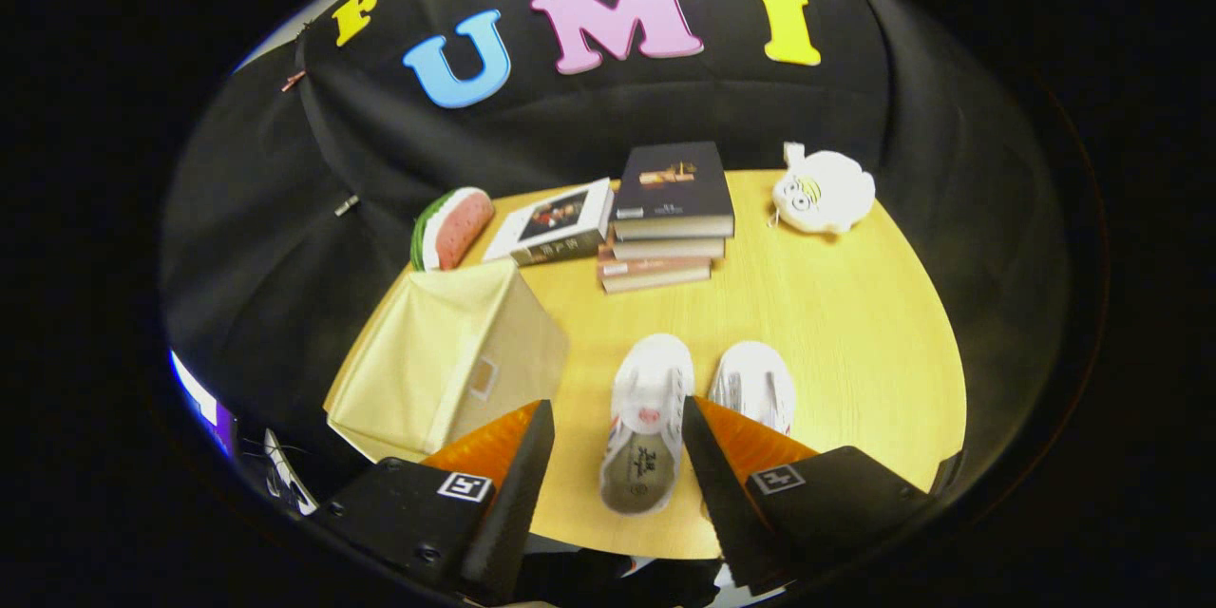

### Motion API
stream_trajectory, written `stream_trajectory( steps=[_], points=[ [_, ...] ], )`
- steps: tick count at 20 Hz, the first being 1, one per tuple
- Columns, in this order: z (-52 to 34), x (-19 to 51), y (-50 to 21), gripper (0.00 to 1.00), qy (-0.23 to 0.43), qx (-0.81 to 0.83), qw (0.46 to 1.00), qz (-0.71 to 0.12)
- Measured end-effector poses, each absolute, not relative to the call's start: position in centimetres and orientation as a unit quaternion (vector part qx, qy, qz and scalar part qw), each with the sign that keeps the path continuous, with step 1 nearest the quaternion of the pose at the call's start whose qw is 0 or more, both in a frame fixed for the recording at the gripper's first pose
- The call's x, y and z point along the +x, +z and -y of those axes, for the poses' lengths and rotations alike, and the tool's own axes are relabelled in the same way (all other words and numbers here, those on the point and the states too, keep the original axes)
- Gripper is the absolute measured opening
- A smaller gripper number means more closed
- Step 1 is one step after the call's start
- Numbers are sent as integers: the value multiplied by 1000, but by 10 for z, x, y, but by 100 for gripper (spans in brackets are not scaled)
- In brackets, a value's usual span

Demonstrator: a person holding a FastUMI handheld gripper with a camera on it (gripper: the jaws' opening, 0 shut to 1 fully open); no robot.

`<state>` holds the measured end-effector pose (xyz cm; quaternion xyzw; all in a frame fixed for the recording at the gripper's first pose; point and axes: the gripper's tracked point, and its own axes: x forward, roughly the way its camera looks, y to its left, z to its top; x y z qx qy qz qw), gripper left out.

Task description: Open the storage box then place both shoes into the box .Put the left shoe in first, then the right shoe, with the right side of both shoes facing outward in a uniform manner.

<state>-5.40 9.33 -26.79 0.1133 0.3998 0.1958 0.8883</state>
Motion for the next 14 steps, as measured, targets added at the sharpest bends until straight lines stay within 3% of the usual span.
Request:
stream_trajectory(
  steps=[3,6,8,9,14],
  points=[
    [-86,-61,-327,72,182,71,878,-437],
    [-84,-57,-365,69,170,50,872,-457],
    [-90,-44,-382,64,165,49,878,-446],
    [-96,-37,-390,55,161,55,881,-441],
    [-110,-12,-404,48,129,100,906,-392]
  ],
)
